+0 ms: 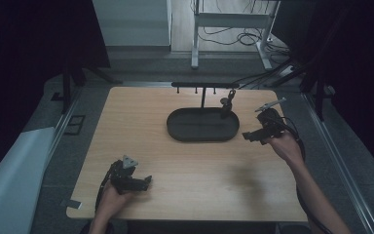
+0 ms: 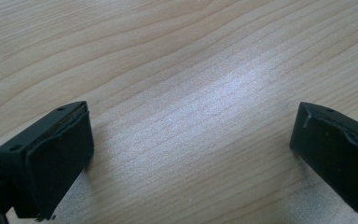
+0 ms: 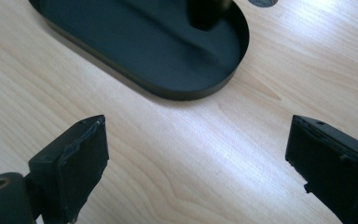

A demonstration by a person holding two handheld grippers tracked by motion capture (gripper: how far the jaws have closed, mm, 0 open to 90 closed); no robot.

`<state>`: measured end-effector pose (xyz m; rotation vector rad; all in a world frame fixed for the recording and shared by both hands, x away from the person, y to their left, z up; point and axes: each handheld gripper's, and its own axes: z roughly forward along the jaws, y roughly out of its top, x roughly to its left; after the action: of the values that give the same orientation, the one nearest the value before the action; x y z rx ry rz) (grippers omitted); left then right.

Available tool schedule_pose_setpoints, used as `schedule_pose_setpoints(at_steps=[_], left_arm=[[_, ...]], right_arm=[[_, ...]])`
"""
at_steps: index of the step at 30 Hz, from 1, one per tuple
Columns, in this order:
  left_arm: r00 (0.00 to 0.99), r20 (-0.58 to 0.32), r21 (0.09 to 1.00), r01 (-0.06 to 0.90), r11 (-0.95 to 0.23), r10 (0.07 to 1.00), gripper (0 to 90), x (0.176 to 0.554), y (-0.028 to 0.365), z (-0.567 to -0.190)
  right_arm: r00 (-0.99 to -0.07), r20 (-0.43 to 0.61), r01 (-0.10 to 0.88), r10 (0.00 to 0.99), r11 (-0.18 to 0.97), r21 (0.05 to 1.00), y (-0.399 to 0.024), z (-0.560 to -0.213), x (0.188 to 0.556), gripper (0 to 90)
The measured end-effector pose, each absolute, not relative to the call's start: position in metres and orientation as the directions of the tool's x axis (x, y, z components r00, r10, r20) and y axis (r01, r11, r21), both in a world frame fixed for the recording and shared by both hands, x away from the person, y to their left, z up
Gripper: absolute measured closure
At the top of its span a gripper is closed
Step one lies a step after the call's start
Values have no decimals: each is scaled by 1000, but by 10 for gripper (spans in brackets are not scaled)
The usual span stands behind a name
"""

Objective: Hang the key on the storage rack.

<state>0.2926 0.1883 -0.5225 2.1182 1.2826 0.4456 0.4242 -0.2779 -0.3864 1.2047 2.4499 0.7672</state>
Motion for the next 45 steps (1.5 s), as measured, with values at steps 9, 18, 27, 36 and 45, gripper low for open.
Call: schedule_pose_setpoints(at_steps=[9,18,27,36,45], left_arm=[[473,-28,656,673,-340,881,0,293,188,-522],[475,-26,657,672,-343,880,0,293,188,-522],[467,-32,660,674,-333,883,0,293,188,-523],[467,-30,658,675,-334,884,0,292,188,-523],[465,-30,659,674,-332,885,0,292,188,-523]], right_arm=[[-607,-32,638,794,512,575,-289,-391,404,35],[-605,-30,642,795,510,572,-300,-396,383,0],[-598,-56,632,799,514,580,-309,-409,363,0],[-593,-23,638,805,488,596,-312,-431,347,0],[-586,-1,646,810,468,603,-313,-453,334,0]])
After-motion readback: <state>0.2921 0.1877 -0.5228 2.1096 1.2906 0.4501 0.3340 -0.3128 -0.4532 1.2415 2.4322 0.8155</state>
